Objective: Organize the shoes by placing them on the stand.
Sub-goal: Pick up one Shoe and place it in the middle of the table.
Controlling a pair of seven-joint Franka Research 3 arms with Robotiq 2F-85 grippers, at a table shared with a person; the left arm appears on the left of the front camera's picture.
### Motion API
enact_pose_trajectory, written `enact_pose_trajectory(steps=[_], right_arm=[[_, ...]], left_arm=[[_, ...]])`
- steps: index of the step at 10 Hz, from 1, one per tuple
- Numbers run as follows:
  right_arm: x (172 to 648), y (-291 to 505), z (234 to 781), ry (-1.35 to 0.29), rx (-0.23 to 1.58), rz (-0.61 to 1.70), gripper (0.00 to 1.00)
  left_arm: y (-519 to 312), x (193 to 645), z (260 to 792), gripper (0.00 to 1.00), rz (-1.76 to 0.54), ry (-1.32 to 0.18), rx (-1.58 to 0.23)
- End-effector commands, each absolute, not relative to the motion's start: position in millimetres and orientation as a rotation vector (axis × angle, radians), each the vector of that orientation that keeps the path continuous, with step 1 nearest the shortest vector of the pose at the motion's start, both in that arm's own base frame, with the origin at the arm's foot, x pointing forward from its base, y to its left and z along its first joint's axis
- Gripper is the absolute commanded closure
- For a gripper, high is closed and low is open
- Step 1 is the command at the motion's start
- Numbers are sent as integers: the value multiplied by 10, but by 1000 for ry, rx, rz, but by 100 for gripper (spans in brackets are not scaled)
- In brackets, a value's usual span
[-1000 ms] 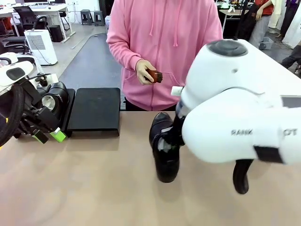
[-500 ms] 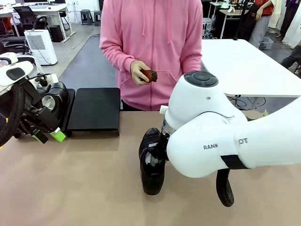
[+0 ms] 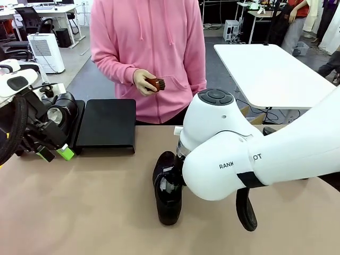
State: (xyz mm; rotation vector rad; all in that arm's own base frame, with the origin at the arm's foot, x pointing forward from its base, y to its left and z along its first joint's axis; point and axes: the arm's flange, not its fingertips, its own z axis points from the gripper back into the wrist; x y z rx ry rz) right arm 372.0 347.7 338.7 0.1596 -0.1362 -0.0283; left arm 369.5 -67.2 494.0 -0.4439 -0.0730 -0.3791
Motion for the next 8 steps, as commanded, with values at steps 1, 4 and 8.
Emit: enact_pose_trajectory(steps=[1,4,8], right_arm=[[3762,3498,3365,-124,197,-32,73],[3674,3393,3530,-158,201,-77,18],[3425,3200,3873,-169,255,-73,0]], left_arm=[[-663,3682,4948,20,-392,-78,-475],[-663,3682,4948,20,-392,-78,-475],[-663,3682,4948,20,-392,-78,-475]])
